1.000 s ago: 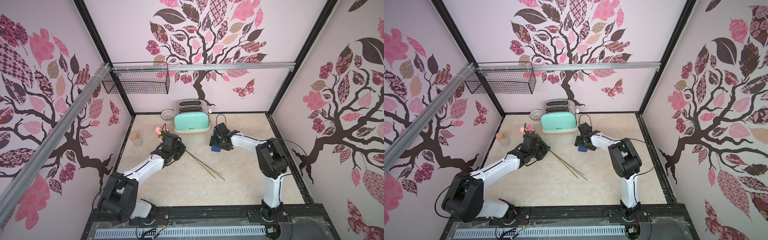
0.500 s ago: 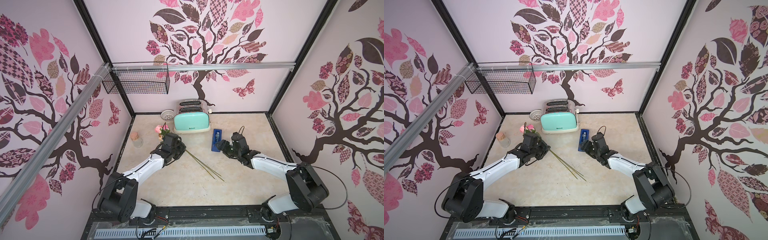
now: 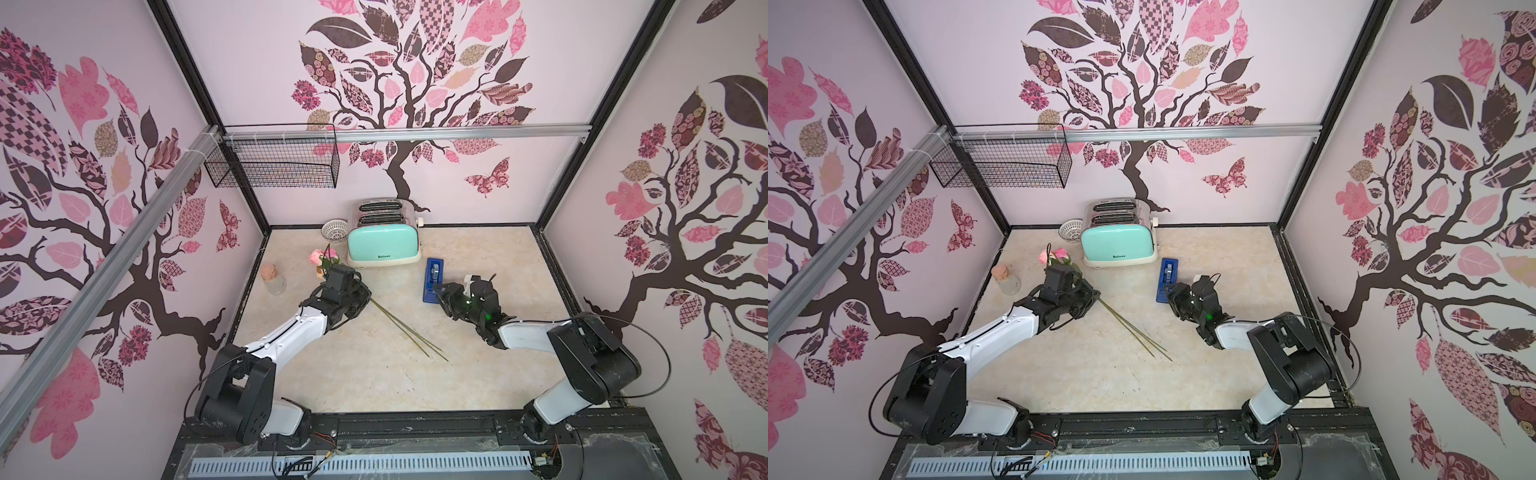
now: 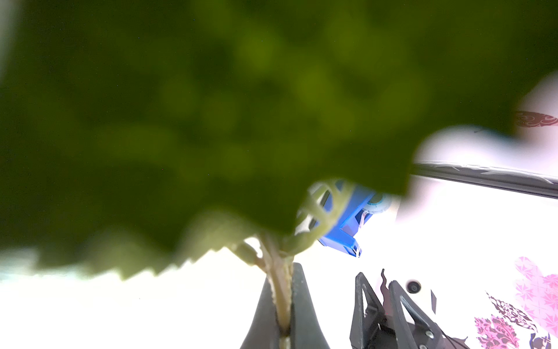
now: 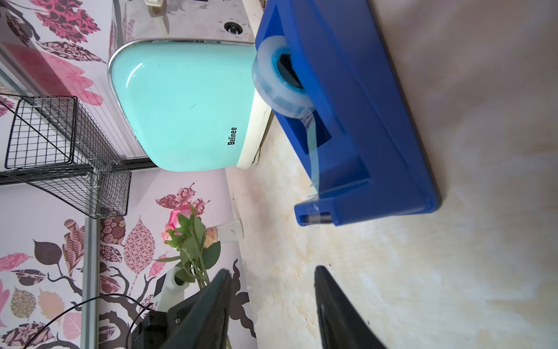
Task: Wrap bouquets with tape
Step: Pull the tape from the tape cutter.
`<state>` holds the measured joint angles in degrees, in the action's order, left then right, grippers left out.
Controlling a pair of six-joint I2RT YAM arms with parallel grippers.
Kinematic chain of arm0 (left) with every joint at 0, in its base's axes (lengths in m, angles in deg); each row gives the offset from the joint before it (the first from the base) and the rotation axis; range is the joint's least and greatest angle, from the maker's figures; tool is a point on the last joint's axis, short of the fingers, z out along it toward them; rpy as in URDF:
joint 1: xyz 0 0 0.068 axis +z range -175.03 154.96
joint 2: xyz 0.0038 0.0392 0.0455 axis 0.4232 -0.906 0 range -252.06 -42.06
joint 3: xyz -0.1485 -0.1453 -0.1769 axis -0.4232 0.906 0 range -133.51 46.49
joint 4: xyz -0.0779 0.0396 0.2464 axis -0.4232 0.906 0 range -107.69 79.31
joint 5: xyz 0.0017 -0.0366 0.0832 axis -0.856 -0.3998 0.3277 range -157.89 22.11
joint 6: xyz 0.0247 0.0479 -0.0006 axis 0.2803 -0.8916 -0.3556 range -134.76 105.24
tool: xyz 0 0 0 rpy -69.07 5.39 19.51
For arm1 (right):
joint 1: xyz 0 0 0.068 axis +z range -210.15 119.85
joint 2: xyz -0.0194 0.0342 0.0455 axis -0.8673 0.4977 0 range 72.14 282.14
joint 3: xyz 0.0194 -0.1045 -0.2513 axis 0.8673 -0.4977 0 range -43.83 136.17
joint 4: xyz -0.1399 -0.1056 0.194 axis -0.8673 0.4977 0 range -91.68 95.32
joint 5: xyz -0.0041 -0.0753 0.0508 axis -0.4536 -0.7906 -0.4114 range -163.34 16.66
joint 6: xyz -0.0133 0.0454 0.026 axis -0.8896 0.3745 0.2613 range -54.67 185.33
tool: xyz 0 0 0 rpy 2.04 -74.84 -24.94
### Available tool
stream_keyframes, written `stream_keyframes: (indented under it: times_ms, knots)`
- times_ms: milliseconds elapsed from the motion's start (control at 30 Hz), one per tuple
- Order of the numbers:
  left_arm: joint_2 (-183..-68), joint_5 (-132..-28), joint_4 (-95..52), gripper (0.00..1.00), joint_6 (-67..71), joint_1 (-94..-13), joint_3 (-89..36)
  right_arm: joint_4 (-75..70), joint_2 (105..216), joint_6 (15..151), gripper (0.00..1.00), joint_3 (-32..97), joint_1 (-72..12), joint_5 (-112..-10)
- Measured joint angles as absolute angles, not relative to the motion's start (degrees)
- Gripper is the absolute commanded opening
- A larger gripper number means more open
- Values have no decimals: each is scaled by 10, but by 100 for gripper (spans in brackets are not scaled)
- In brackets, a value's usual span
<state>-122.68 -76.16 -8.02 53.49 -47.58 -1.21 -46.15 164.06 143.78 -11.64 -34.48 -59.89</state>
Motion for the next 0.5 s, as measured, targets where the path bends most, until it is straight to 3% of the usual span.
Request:
stream_keyframes:
  times_ms: [400, 500]
  knots:
    - [-1227, -766, -79, 0, 531, -467, -12, -483, 1678, 1466, 48, -116, -345, -596]
    - [-1227, -767, -79, 0, 531, -465, -12, -484, 1685, 1466, 43, -115, -345, -596]
